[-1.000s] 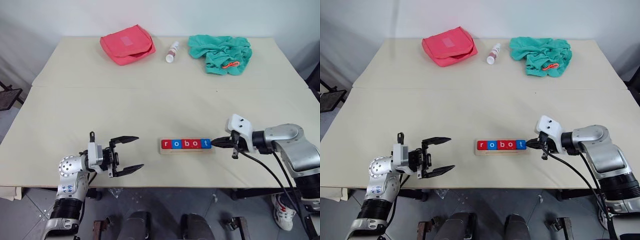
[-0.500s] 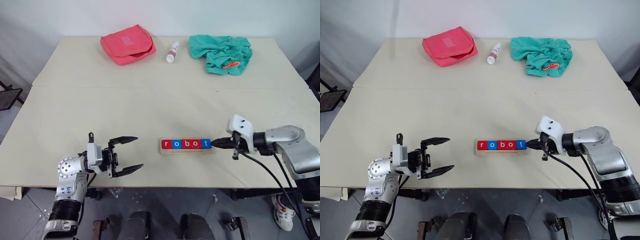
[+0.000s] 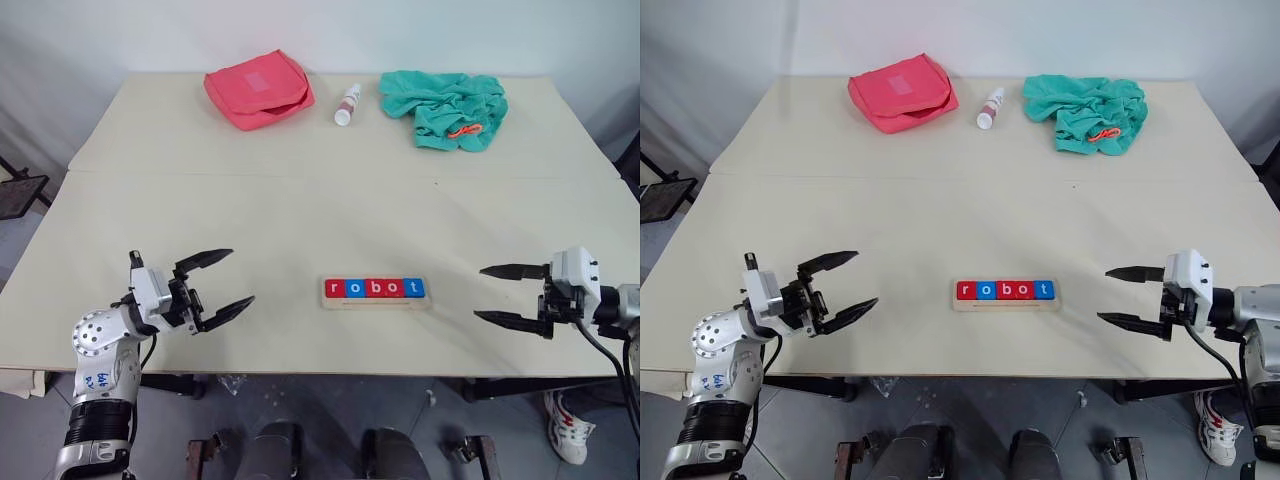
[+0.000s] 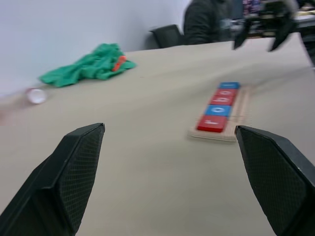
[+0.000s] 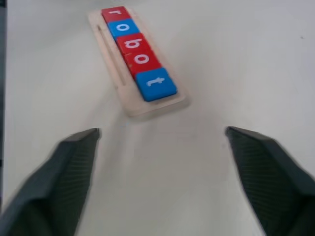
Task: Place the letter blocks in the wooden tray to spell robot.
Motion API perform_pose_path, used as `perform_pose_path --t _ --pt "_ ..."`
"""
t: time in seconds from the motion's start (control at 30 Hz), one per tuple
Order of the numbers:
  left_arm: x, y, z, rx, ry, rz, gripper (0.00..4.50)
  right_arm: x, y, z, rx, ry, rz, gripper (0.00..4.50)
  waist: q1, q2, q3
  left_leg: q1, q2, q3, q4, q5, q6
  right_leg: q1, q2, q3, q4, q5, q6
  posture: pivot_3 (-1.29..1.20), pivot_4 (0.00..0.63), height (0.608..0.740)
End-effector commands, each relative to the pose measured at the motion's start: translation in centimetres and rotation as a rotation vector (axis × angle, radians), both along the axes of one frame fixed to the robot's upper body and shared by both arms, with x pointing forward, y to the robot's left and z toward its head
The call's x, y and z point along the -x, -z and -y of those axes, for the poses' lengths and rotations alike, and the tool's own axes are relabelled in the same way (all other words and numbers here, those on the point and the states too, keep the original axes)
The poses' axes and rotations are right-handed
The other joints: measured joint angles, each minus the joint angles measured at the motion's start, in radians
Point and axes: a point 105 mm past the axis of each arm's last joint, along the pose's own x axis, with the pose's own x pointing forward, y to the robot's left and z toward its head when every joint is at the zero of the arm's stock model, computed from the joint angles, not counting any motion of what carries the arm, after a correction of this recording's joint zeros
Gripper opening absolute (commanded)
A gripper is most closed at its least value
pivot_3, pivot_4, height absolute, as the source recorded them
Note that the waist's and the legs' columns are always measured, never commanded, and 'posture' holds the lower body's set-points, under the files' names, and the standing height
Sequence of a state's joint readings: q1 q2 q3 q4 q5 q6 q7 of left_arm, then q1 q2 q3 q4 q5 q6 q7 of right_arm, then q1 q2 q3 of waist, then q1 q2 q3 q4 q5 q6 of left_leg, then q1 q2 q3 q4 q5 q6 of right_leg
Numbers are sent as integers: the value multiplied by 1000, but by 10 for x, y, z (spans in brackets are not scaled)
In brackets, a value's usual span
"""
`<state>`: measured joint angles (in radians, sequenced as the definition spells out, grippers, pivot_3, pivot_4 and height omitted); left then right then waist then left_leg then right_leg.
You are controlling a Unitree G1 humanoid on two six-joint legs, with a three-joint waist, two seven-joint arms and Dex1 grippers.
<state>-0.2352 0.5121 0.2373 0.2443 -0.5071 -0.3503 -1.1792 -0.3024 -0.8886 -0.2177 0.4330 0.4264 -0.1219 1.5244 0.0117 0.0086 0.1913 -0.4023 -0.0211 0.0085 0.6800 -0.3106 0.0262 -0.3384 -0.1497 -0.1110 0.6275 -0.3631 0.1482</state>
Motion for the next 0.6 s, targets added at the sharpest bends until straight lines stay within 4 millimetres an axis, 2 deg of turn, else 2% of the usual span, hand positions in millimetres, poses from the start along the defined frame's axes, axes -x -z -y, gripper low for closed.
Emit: perform_pose_path --t 0.03,0.27,0.6 --pt "2 -17 -13 44 -30 51 4500 3 -17 11 -79 -20 73 4473 0 0 0 0 0 0 0 0 0 0 0 0 0 0 0 0 150 740" --pt "2 -24 -22 72 -43 57 4500 3 -25 20 -173 -5 102 4473 2 0 0 0 0 -1 0 0 0 0 0 -1 0 0 0 0 150 740" --pt "7 -24 -22 89 27 71 4500 4 -34 25 -237 -3 91 4473 3 0 0 0 0 0 0 0 0 0 0 -1 0 0 0 0 150 740"
